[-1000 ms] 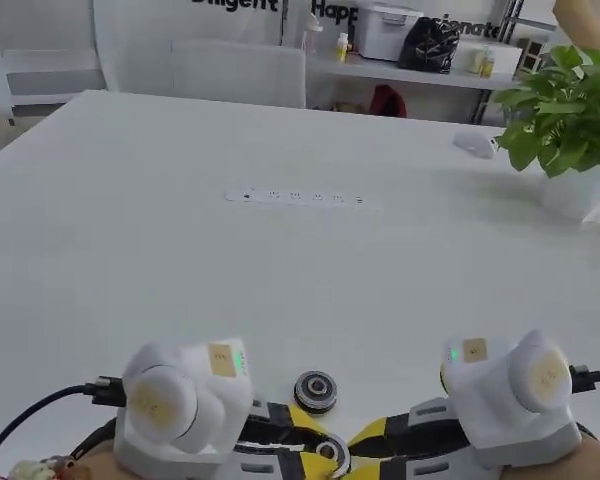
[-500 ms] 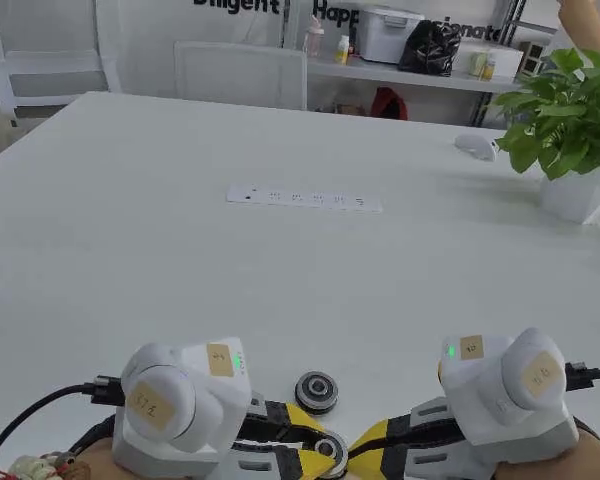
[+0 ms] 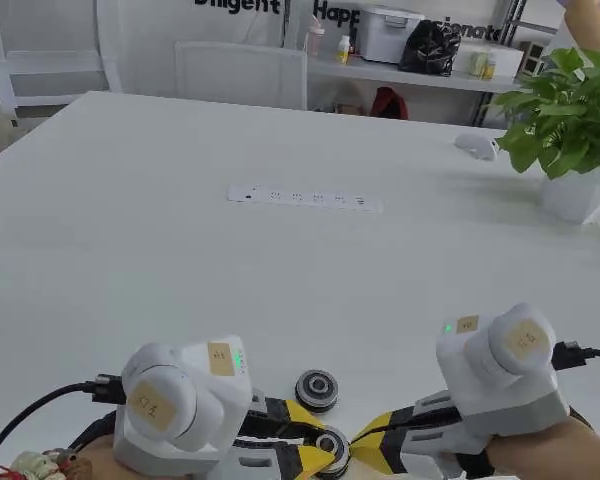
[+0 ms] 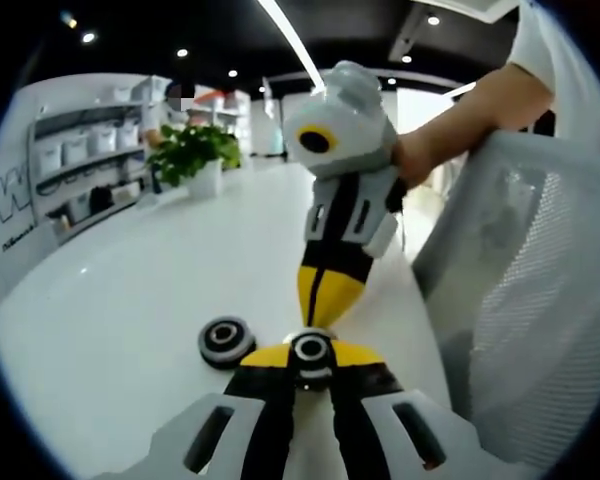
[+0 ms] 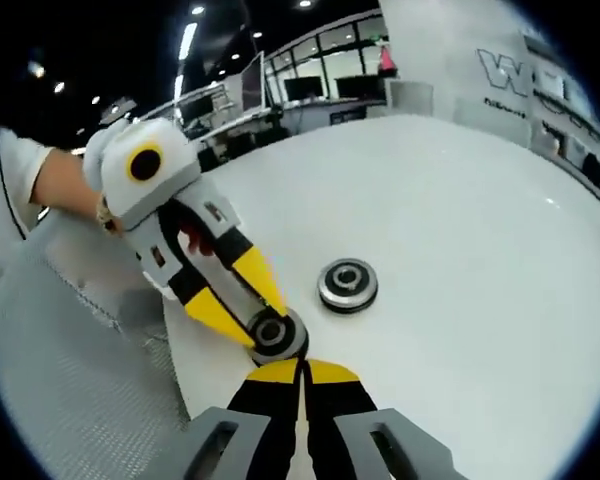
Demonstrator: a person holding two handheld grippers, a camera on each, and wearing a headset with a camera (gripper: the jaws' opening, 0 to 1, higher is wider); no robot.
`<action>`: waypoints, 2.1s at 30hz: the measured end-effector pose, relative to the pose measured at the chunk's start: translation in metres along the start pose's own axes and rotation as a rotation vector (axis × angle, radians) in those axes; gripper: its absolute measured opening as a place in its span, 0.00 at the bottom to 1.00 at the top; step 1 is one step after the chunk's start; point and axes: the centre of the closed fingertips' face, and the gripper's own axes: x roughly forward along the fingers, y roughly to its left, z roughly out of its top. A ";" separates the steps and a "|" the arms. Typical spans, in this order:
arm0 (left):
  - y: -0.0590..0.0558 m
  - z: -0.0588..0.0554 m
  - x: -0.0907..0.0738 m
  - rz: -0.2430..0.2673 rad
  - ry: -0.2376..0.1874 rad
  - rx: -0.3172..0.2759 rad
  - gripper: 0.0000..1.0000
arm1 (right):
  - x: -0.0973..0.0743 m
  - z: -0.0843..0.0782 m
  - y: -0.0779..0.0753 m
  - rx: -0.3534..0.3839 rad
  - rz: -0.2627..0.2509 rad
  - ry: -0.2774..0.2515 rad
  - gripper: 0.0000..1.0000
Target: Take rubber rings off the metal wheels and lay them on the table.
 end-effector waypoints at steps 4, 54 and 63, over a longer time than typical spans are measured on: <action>0.000 0.000 0.000 0.002 0.000 0.002 0.14 | 0.002 0.001 -0.002 0.063 0.013 -0.028 0.00; 0.002 -0.001 -0.001 0.020 -0.012 0.012 0.14 | -0.004 0.016 0.019 0.517 0.260 -0.173 0.00; 0.002 0.000 -0.001 0.021 -0.015 0.011 0.14 | -0.006 0.020 0.025 0.534 0.295 -0.194 0.00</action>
